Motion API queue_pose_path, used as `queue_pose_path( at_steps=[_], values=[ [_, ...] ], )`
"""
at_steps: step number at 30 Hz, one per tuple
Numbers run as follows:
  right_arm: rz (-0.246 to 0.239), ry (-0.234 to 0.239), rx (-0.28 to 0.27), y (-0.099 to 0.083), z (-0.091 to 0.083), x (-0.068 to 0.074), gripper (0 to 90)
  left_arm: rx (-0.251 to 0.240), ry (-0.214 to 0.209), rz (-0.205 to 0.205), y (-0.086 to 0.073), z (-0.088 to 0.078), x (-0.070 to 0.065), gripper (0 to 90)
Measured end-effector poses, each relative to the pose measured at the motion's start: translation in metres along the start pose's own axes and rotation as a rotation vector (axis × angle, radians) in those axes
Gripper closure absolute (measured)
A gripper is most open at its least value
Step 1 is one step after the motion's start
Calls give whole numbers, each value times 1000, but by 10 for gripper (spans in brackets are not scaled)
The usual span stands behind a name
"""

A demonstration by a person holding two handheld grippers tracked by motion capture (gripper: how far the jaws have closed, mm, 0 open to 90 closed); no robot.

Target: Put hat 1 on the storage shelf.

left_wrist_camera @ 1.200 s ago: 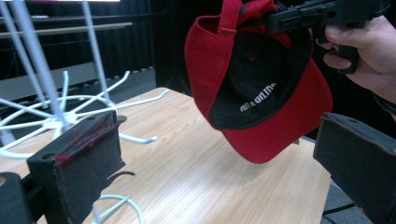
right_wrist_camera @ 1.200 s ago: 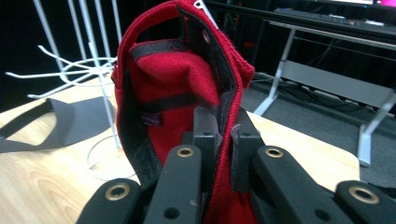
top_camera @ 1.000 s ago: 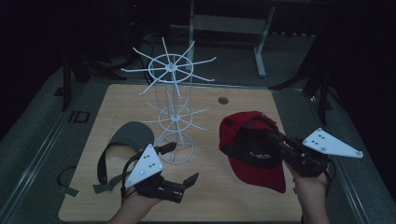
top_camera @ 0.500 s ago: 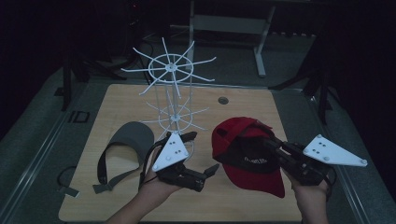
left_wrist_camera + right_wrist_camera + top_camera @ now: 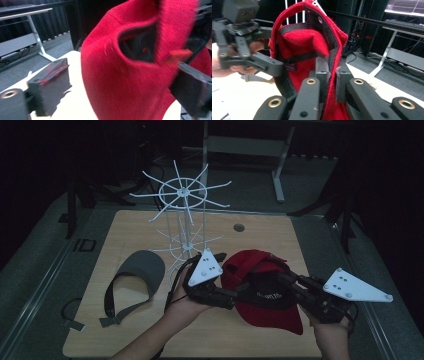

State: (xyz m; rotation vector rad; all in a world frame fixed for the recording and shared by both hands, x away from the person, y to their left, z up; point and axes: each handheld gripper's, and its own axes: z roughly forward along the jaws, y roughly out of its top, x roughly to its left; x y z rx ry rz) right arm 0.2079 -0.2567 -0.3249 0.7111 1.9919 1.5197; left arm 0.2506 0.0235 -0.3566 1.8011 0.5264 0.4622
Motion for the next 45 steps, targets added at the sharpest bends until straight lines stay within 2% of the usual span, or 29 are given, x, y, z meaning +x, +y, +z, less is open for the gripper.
queue_pose_path(
  at_steps=[3, 6, 7, 9, 10, 11, 13, 16, 17, 20, 24, 27, 33, 36, 41, 45],
  values=[
    [-5, 7, -1, 0, 0, 2, 843, -4, -1, -6, 2, 5, 1, 134],
    [-6, 14, 1, 0, 0, 3, 844, 1, 2, 5, 4, 11, 0, 165],
    [-7, 14, 1, 0, 1, 3, 844, 2, -8, 12, 4, 12, 0, 198],
    [-6, 19, 1, 0, 0, 3, 844, 9, 7, 27, 5, 14, -1, 252],
    [-5, 18, 3, -1, 1, 3, 844, 9, 6, 30, 5, 15, -1, 332],
    [-4, 15, 4, -1, 1, 3, 844, 15, 12, 28, 5, 16, -2, 374],
    [0, 19, 6, -3, 1, 2, 844, 30, 17, 26, 6, 18, -2, 428],
    [7, 14, 10, -5, 2, 1, 843, 50, 39, 46, 7, 21, -5, 539],
    [7, 13, 14, -6, 2, 0, 843, 47, 54, 46, 7, 22, -6, 587],
    [9, 11, 20, -8, 2, 0, 843, 43, 58, 34, 9, 24, -6, 737],
    [16, 8, 22, -10, 1, -1, 843, 43, 57, 33, 10, 28, -7, 880],
    [17, 3, 30, -13, 1, -1, 843, 58, 74, 50, 10, 31, -9, 897],
    [42, -5, 46, -24, -1, -4, 842, 49, 109, 35, 12, 32, -6, 900],
    [49, -18, 51, -30, -2, -4, 841, 42, 109, 24, 14, 32, -6, 900],
    [61, -28, 57, -36, -1, -4, 839, 60, 115, 51, 15, 34, -9, 900],
    [78, -20, 52, -39, -2, -5, 825, 62, 117, 57, 16, 35, -9, 900]
  ],
)
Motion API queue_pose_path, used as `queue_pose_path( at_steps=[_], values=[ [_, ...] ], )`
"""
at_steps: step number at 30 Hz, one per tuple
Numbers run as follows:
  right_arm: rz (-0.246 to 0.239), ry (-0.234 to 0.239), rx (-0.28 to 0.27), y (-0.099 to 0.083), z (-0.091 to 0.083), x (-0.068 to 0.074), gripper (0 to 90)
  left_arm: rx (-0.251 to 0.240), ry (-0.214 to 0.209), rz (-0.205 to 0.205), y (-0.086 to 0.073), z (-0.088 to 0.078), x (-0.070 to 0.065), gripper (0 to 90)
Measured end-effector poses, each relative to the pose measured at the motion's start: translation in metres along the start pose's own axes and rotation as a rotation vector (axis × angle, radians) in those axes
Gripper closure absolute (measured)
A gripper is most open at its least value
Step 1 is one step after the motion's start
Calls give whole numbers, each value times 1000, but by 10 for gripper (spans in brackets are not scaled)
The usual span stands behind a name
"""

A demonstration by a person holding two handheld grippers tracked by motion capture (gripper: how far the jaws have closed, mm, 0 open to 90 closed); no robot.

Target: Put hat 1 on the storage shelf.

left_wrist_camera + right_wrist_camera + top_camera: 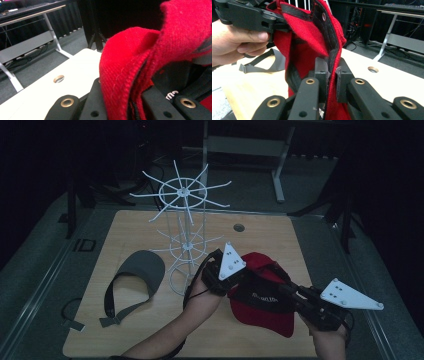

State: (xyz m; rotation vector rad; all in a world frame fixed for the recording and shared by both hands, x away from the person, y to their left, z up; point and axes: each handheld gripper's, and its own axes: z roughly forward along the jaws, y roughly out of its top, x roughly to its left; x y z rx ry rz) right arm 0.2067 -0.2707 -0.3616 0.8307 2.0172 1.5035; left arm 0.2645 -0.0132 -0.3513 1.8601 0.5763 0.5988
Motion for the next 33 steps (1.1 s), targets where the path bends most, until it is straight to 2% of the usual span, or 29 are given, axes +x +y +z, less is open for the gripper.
queue_pose_path(
  at_steps=[6, 10, 17, 19, 21, 22, 25, 29, 30, 31, 33],
  values=[
    [-5, 23, 2, -2, -2, 0, 717, -15, 16, 23, 5, -4, -3, 900],
    [9, 41, 10, -4, -4, -1, 670, -23, 22, 38, 7, -6, -4, 900],
    [7, 82, 19, -6, -11, 1, 538, -53, -6, 35, 6, -8, -2, 900],
    [1, 89, 15, -5, -14, 2, 515, -64, -10, 36, 6, -8, -1, 900],
    [0, 126, -4, -4, -18, 2, 500, -83, -38, 46, 5, -9, -1, 900],
    [-2, 133, -12, -3, -20, 2, 492, -77, -24, 60, 5, -10, -1, 900],
    [3, 153, -54, 0, -27, 1, 512, -71, -38, 72, 2, -10, 0, 900],
    [-23, 124, -40, 4, -28, -1, 543, -65, -73, 107, -3, -11, 4, 900],
    [-31, 119, -29, 4, -26, -2, 543, -80, -115, 124, -5, -12, 6, 900],
    [-37, 114, -18, 4, -24, -3, 541, -86, -132, 141, -6, -14, 8, 900],
    [-42, 129, 0, 4, -18, -3, 542, -105, -195, 178, -9, -17, 12, 900]
  ],
)
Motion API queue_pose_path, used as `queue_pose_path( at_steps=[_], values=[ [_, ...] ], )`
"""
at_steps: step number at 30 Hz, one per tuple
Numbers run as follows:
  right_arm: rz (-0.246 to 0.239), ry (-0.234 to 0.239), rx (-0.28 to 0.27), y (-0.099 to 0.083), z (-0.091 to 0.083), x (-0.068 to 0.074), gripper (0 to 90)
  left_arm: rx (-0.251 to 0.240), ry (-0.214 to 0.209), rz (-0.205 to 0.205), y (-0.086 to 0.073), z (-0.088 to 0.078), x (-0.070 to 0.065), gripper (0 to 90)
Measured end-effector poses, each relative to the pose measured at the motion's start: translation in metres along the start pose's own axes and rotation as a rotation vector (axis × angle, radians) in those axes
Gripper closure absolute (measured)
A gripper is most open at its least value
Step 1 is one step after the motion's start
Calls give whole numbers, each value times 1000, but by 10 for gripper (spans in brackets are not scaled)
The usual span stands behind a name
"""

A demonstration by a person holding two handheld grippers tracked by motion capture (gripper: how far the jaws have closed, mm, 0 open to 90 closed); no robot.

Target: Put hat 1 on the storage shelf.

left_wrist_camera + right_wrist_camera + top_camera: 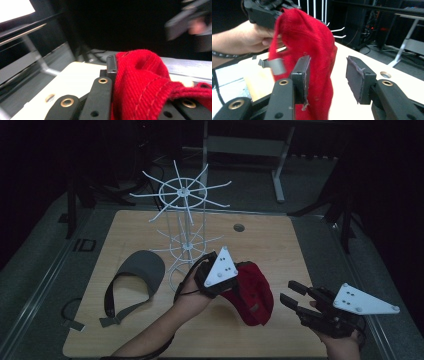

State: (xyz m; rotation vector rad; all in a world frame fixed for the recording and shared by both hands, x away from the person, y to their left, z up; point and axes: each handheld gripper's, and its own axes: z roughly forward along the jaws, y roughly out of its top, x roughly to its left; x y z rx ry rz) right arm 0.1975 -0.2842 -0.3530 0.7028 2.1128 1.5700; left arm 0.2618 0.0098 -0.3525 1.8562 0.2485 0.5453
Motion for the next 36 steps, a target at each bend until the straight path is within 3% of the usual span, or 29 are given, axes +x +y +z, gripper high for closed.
queue_pose_path(
  at_steps=[1, 3, 6, 12, 15, 22, 31, 36],
  values=[
    [-4, 10, 7, 0, 3, 0, 543, 3, -3, 5, -1, -1, 1, 900],
    [-19, 28, 20, 0, 9, 2, 545, -7, -49, 6, -2, -4, 4, 900],
    [-43, 54, 19, 1, 15, 6, 551, -12, -71, -7, -3, -5, 5, 900],
    [-99, 87, 26, 9, 26, 14, 591, -53, -141, -7, -1, -5, 0, 900],
    [-111, 95, 30, 10, 28, 15, 622, -49, -150, 0, 0, -4, -1, 900],
    [-144, 105, 36, 12, 32, 16, 873, -49, -159, -4, 0, -2, -1, 900],
    [-114, 86, -16, 14, 23, 19, 891, -66, -186, -13, 1, -5, 1, 897],
    [-91, 85, -41, 15, 19, 19, 893, -71, -188, 3, 3, -5, 0, 894]
  ],
)
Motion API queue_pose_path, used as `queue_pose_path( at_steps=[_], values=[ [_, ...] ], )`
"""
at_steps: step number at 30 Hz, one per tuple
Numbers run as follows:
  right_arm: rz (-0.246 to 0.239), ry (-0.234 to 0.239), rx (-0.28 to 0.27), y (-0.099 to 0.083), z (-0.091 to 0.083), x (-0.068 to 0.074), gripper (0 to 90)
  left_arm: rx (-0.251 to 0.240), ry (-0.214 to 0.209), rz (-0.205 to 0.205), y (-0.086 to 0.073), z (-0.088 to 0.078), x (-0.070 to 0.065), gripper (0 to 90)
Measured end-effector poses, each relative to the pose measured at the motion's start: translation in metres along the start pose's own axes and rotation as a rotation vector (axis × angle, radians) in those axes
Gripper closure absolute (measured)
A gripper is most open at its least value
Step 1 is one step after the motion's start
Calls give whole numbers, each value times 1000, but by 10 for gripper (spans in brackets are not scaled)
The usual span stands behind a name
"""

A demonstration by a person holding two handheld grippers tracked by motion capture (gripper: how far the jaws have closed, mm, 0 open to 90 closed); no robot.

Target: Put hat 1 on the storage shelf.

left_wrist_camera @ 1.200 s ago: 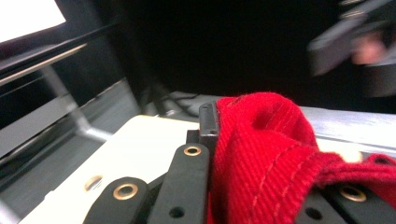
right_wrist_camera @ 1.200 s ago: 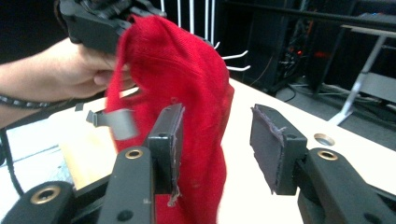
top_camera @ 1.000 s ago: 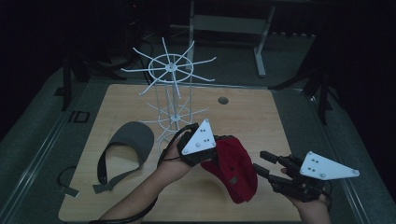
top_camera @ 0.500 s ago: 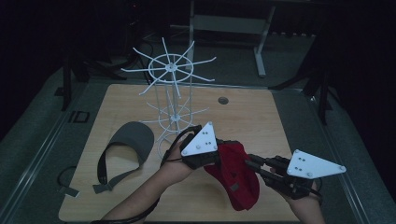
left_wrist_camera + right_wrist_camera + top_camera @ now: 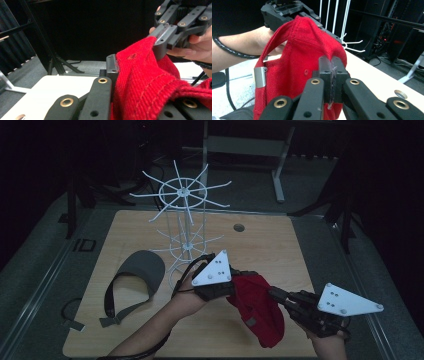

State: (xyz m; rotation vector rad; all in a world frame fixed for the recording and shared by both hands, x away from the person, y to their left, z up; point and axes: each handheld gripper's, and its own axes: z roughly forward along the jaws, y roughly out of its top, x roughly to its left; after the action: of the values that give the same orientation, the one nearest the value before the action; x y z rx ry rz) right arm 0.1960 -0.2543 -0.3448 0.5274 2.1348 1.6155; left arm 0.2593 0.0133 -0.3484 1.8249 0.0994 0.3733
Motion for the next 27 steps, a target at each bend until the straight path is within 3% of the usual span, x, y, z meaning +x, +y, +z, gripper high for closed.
queue_pose_path(
  at_steps=[2, 5, 7, 11, 15, 21, 27],
  values=[
    [7, 0, -8, 0, -1, -1, 892, 1, 0, 3, 0, -1, 0, 881],
    [25, -13, -18, -1, -3, -3, 893, 6, -12, -20, -1, -2, 1, 776],
    [36, -24, -20, -2, -4, -5, 892, 10, 4, -22, -1, -4, 2, 634],
    [53, -33, -20, -3, -5, -7, 893, 13, 48, -18, -2, -8, 1, 505],
    [54, -50, -19, -2, -5, -8, 893, 6, 65, -25, -5, -15, 1, 460],
    [77, -83, -42, -1, -15, -13, 892, -13, 115, -78, -11, -32, 6, 437],
    [79, -114, -49, 2, -21, -17, 893, -12, 158, -87, -14, -44, 6, 436]
  ],
)
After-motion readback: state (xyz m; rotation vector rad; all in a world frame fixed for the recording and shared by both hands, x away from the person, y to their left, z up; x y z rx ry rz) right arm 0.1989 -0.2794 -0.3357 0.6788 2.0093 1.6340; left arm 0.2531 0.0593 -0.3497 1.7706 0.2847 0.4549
